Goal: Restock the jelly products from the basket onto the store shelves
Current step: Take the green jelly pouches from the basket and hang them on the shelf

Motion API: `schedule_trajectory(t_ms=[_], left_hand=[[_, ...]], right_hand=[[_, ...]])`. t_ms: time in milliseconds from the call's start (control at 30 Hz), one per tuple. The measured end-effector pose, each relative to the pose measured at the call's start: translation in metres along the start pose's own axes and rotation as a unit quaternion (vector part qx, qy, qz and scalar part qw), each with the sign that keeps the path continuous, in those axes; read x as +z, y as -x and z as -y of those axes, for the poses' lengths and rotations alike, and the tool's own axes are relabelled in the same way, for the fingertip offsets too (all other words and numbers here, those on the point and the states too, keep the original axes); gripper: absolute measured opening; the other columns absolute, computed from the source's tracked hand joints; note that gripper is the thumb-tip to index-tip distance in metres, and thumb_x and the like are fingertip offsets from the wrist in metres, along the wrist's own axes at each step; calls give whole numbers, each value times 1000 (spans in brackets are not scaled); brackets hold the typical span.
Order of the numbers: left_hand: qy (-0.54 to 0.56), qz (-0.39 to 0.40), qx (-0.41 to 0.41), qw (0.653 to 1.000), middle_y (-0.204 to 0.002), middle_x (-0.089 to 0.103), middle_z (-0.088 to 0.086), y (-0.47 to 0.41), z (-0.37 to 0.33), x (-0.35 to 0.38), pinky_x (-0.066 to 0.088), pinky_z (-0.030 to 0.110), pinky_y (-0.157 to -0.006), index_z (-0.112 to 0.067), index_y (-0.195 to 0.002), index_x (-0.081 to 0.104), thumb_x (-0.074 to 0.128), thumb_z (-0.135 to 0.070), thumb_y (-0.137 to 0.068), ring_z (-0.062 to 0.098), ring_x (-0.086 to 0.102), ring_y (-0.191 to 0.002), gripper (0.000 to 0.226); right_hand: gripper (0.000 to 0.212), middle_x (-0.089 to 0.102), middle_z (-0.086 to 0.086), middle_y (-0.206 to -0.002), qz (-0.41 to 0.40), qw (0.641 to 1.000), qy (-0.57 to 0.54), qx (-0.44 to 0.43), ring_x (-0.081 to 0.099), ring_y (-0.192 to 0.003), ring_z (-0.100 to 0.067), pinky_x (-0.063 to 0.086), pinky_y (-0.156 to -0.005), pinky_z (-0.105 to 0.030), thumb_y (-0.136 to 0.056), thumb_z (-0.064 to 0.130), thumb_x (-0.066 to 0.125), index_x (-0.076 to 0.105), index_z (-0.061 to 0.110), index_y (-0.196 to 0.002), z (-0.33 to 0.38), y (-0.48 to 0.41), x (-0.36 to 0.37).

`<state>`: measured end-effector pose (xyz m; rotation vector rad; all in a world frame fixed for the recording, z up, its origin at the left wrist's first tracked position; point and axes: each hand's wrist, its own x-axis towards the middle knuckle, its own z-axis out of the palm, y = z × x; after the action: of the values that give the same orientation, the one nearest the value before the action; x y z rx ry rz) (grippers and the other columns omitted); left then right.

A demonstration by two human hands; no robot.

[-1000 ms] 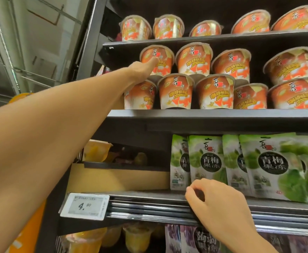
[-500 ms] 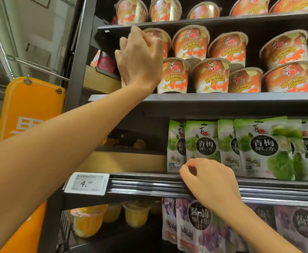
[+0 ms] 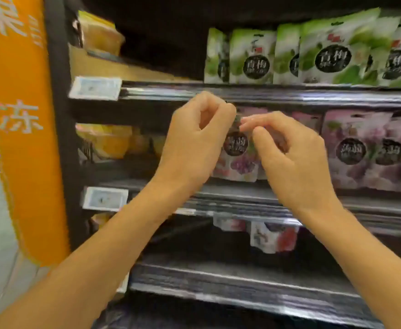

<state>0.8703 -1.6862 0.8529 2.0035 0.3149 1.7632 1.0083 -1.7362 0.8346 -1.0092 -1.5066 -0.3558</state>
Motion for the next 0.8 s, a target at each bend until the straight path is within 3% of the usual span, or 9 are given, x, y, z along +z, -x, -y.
schedule_trajectory(t_ms=[100, 167, 233, 300, 400, 500, 633, 733, 800], left_hand=[[20, 23, -130, 991, -56, 48, -18, 109, 37, 10, 36, 10, -55, -24, -66, 52, 55, -20, -89, -4, 43, -55, 23], [12, 19, -271, 962, -54, 47, -15, 187, 65, 18, 36, 15, -56, -23, -63, 52, 53, -23, -84, 0, 42, -54, 21], [-19, 29, -434, 900, -56, 47, -12, 271, 94, 27, 38, 23, -54, -24, -61, 50, 51, -26, -82, 7, 42, -53, 21], [-44, 38, -577, 815, -54, 46, -8, 359, 122, 35, 36, 26, -51, -23, -59, 50, 51, -23, -82, 12, 40, -52, 22], [-64, 46, -717, 693, -57, 48, -2, 483, 152, 41, 31, 28, -54, -21, -62, 51, 54, -18, -88, 17, 38, -56, 26], [-66, 48, -800, 594, -77, 52, 10, 589, 169, 44, 37, 32, -65, -13, -76, 53, 53, -21, -93, 22, 46, -69, 19], [-98, 35, -848, 520, -59, 54, 4, 714, 195, 43, 37, 28, -56, -11, -68, 53, 55, -16, -97, 22, 47, -59, 29], [-102, 26, -865, 491, -77, 64, 22, 787, 204, 44, 46, 37, -66, -2, -86, 64, 62, -25, -92, 35, 60, -78, 24], [-107, 31, -877, 467, -93, 66, 31, 826, 218, 42, 48, 43, -76, 3, -93, 67, 61, -30, -79, 42, 63, -91, 36]], right_hand=[[23, 72, 16, -94, 65, 989, -90, 97, 66, -88, -2, 48, -74, -11, -96, 18, 51, 73, 23, -95, -15, 105, -18], [22, 73, 12, -90, 121, 962, -133, 207, 68, -84, -5, 50, -73, -15, -94, 18, 52, 73, 24, -89, -30, 181, -25], [26, 75, 10, -84, 160, 908, -163, 352, 70, -82, -4, 51, -70, -14, -92, 12, 53, 74, 24, -81, -48, 264, -25], [31, 76, 6, -77, 175, 833, -162, 498, 71, -75, -6, 52, -64, -15, -90, 8, 54, 76, 24, -75, -68, 351, -23], [24, 72, -4, -72, 162, 733, -140, 645, 68, -72, -19, 55, -72, -35, -89, 10, 61, 75, 21, -73, -89, 478, -22], [44, 70, 2, -63, 135, 658, -110, 732, 65, -63, -15, 50, -74, -38, -92, -10, 54, 73, 21, -68, -99, 593, -22], [35, 70, 3, -58, 100, 518, -90, 845, 65, -52, -9, 53, -56, -23, -96, -5, 48, 72, 9, -74, -109, 723, -16], [23, 67, 4, -57, 107, 487, -39, 866, 66, -53, -8, 54, -54, -19, -96, -6, 50, 64, 4, -80, -121, 805, -7], [24, 67, -5, -71, 122, 478, 1, 870, 66, -70, -22, 56, -70, -31, -95, -3, 54, 63, 10, -77, -134, 852, -1]])
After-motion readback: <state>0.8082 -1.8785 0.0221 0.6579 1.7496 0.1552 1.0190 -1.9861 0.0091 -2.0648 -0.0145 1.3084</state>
